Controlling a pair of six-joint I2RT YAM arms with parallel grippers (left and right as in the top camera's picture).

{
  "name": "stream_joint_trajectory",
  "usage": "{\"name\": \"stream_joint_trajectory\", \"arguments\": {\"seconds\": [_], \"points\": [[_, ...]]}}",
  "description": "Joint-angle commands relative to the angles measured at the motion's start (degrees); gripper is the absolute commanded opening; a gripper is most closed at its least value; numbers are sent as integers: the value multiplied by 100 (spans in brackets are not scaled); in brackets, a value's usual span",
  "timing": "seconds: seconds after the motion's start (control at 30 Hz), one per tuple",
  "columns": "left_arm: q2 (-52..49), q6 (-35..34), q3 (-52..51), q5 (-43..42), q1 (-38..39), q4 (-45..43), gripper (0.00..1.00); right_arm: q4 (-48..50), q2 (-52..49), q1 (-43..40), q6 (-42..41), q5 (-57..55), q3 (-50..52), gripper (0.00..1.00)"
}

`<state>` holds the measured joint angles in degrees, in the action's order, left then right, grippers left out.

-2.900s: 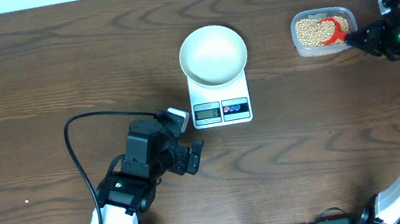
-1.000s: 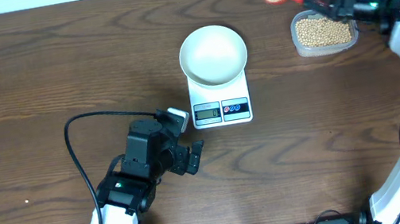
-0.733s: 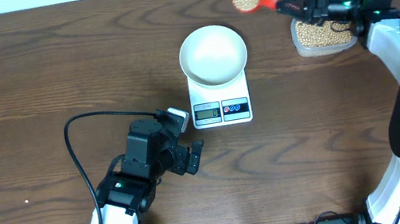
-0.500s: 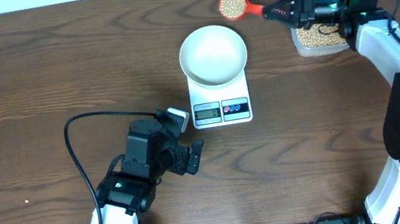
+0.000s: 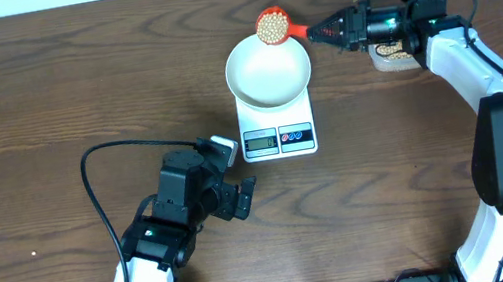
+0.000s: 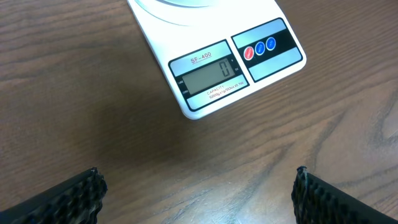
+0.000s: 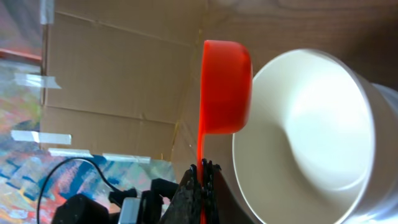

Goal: Scoop item into bowl and weigh 50g on scale
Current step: 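Tilt the red scoop with the right gripper to pour soybeans into bowl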

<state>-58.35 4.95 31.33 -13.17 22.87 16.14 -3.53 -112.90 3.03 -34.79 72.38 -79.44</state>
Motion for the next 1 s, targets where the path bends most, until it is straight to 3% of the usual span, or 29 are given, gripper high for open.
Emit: {"name": "stream_joint_trajectory", "arguments": {"seconds": [0.0, 0.23, 0.53, 0.97], "points": [[0, 81, 138, 52, -35, 7, 98, -223, -15, 149, 509, -61, -33, 1], [0, 81, 138, 52, -35, 7, 98, -1346, 76, 361, 1464, -1010, -225, 2], [0, 81, 138, 52, -35, 7, 98, -3519, 107, 680, 2889, -2229, -1388, 2], [0, 79, 138, 52, -35, 7, 98, -3908, 107, 907, 3091, -2833, -1593, 1]]}}
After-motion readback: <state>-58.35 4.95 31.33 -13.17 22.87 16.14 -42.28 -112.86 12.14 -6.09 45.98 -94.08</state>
